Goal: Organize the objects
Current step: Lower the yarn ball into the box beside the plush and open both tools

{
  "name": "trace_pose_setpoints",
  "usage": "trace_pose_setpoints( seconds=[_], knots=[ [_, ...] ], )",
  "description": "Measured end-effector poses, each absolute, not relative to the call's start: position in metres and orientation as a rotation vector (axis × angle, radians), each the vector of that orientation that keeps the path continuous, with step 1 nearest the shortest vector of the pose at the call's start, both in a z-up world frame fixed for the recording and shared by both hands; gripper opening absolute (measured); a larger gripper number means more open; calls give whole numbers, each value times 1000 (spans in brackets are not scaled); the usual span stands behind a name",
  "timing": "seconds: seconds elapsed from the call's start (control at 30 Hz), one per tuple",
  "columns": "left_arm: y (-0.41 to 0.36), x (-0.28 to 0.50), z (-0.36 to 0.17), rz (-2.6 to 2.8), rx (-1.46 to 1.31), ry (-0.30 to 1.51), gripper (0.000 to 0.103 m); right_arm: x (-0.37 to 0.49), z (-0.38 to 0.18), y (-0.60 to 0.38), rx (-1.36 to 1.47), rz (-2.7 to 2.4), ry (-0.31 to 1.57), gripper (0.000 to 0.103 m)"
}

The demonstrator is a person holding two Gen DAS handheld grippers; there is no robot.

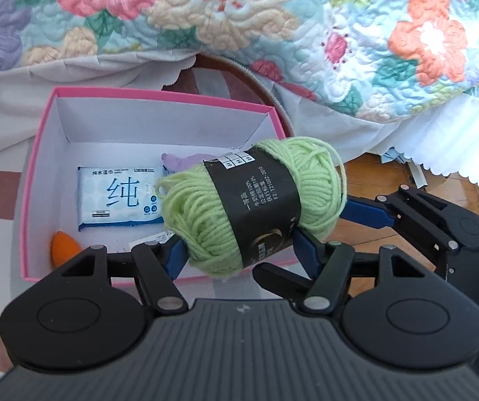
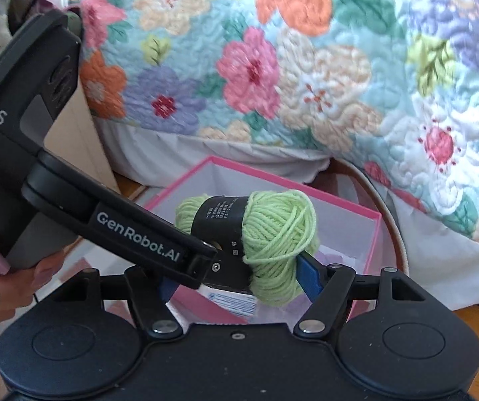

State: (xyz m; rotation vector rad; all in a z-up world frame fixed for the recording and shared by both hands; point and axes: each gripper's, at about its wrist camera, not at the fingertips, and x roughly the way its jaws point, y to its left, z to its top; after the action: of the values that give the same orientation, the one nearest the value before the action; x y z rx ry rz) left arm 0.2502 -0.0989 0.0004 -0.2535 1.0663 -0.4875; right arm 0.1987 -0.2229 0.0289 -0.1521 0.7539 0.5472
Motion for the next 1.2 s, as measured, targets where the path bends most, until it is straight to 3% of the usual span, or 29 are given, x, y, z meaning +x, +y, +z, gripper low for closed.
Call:
trace_pose_setpoints(
  seconds=[0.43,0.57,0.63,0.93,1.1,1.2],
  knots=[
    [-98,279,-54,-499,-303,1127,66,226,-14,-224,-107,488,840,78],
    [-105,284,-69,-489,-268,1157,64,229,-28,-220,-137,495,862,68],
    [-107,288,-74,-524,-295,1153,60,231,-30,-217,-145,515,864,54],
    [-106,296,-98,-519,-355,1175,58,237,-42,-222,-132,462,905,52],
    [-100,299,-101,-507,-387,1175,41,223,-36,-239,-50,458,857,53],
    [-103,298,-104,-498,-386,1194,36,217,-33,-247,-16,461,836,53]
  ],
)
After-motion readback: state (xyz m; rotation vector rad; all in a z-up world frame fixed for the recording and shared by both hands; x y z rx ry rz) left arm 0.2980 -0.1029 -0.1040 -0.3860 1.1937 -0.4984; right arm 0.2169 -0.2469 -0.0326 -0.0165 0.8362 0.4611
